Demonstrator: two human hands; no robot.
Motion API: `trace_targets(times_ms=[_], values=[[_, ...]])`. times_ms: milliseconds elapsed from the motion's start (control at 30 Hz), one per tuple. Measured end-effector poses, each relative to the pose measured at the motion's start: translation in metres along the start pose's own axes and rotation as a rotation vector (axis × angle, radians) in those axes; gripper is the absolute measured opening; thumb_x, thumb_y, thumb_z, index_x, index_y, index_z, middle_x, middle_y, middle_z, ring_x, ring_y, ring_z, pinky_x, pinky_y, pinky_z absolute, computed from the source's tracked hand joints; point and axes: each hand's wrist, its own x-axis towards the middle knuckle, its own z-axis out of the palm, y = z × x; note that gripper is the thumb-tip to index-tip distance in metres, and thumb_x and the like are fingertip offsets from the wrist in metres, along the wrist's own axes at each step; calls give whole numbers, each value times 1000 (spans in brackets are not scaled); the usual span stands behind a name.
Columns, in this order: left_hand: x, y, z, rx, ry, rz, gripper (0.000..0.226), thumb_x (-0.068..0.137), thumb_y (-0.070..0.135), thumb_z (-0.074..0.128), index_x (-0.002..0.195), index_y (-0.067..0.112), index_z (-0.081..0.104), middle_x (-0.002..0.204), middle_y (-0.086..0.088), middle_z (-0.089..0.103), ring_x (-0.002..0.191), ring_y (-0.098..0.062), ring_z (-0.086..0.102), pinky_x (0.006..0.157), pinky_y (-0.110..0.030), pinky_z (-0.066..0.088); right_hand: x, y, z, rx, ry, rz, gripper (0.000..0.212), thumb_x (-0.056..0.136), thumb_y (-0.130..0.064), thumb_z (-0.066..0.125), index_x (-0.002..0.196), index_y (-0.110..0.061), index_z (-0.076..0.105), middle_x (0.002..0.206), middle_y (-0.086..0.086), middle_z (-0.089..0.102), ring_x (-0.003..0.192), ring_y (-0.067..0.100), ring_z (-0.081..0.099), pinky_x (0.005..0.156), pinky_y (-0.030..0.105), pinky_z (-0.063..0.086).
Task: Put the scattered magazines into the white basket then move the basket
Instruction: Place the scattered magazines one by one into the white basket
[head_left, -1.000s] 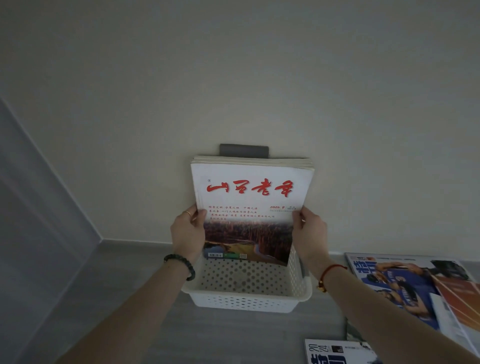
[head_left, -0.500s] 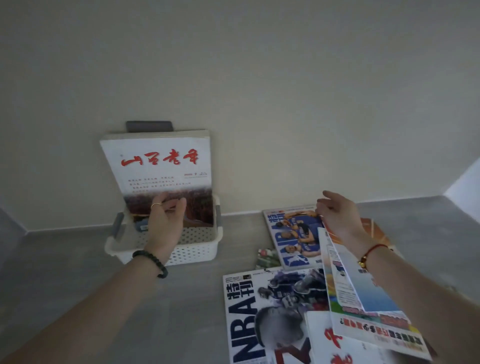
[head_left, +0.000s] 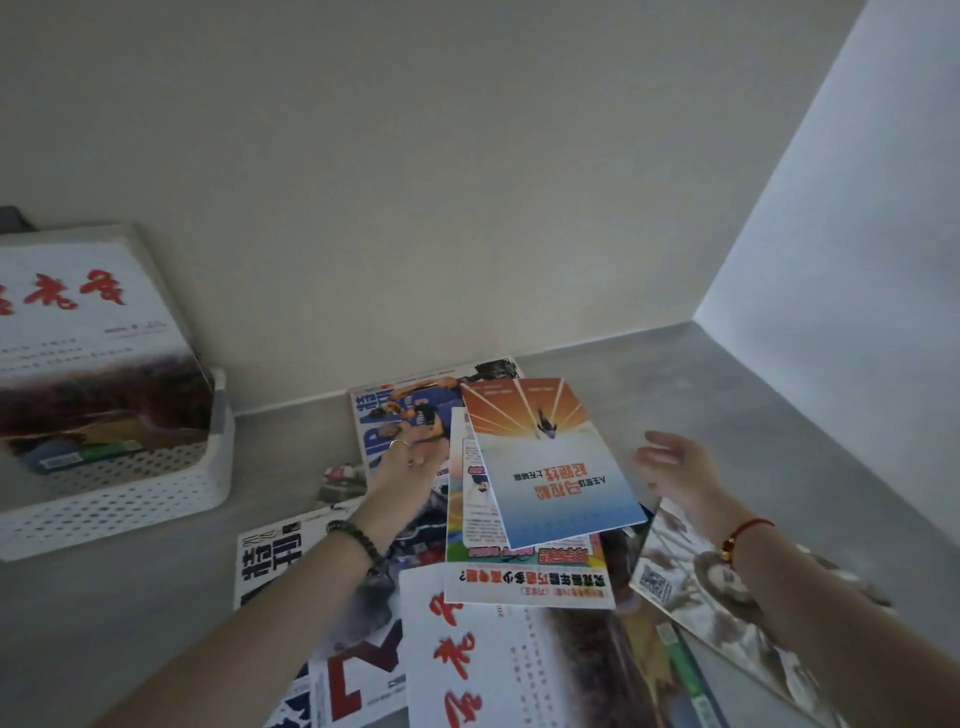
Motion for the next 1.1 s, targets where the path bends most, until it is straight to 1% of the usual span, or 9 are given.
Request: trace_targets(times_ms=[100, 233, 333, 433, 500, 633, 833, 967, 1100], values=[[3, -5, 34, -10, -43, -65, 45, 91, 38, 44, 132, 20, 37, 138, -4, 46, 111, -14, 47, 91, -30, 42, 18, 22, -17, 3, -57, 109, 51, 80, 2, 61, 129, -2, 44, 123, 21, 56, 108, 41, 56, 92, 46, 46], [8, -16, 67, 15, -54, -138, 45, 92, 37, 41, 132, 18, 37, 142, -5, 41, 126, -21, 42, 101, -34, 37, 32, 42, -19, -25, -201, 183, 60, 80, -1, 62, 134, -4, 36, 115, 16, 57, 86, 27, 59, 72, 34, 50], [8, -21, 84, -51, -22, -181, 45, 93, 36, 41, 132, 15, 38, 139, -6, 45, 116, -18, 47, 101, -34, 39, 41, 55, -12, -128, -258, 171, 52, 80, -5, 62, 129, -4, 43, 103, 11, 61, 95, 27, 62, 78, 35, 55], [8, -20, 94, -138, -8, -209, 45, 93, 30, 42, 133, 10, 36, 138, -8, 45, 117, -19, 47, 101, -36, 41, 48, 56, -10, -227, -322, 93, 28, 82, -10, 60, 110, -5, 60, 81, 1, 64, 47, -5, 56, 42, 9, 43], [8, -18, 96, -178, 10, -230, 44, 93, 27, 44, 132, 9, 37, 137, -10, 46, 118, -20, 47, 102, -40, 42, 54, 54, -8, -239, -329, 42, 22, 81, -14, 63, 104, -12, 64, 74, -5, 62, 33, -6, 47, 34, 7, 34], [6, -15, 96, -255, 22, -262, 44, 92, 23, 46, 133, 8, 36, 134, -10, 48, 115, -20, 49, 98, -39, 45, 55, 44, -2, -318, -349, -46, 8, 76, -21, 68, 77, -25, 62, 82, -4, 67, 77, 9, 62, 63, 22, 54], [0, -8, 89, -183, -22, -241, 46, 91, 30, 48, 133, 16, 36, 136, -6, 45, 107, -16, 48, 82, -27, 42, 48, 19, 7, -271, -292, -171, 22, 74, 5, 57, 80, -15, 64, 79, 4, 68, 76, 24, 65, 64, 42, 57], [2, 2, 69, -88, 0, -185, 53, 88, 31, 53, 136, 21, 32, 143, -4, 39, 117, -16, 48, 89, -29, 42, 47, -18, 0, -280, -215, -445, 23, 76, 8, 52, 83, -9, 67, 80, 15, 67, 76, 38, 62, 62, 35, 50], [8, 27, 42, -287, 49, -217, 66, 81, 38, 60, 137, 19, 30, 137, -8, 46, 121, -27, 48, 101, -44, 41, 33, -62, -5, -256, -103, -728, 17, 76, 5, 62, 86, -5, 71, 76, 3, 65, 69, 17, 59, 57, 13, 40]])
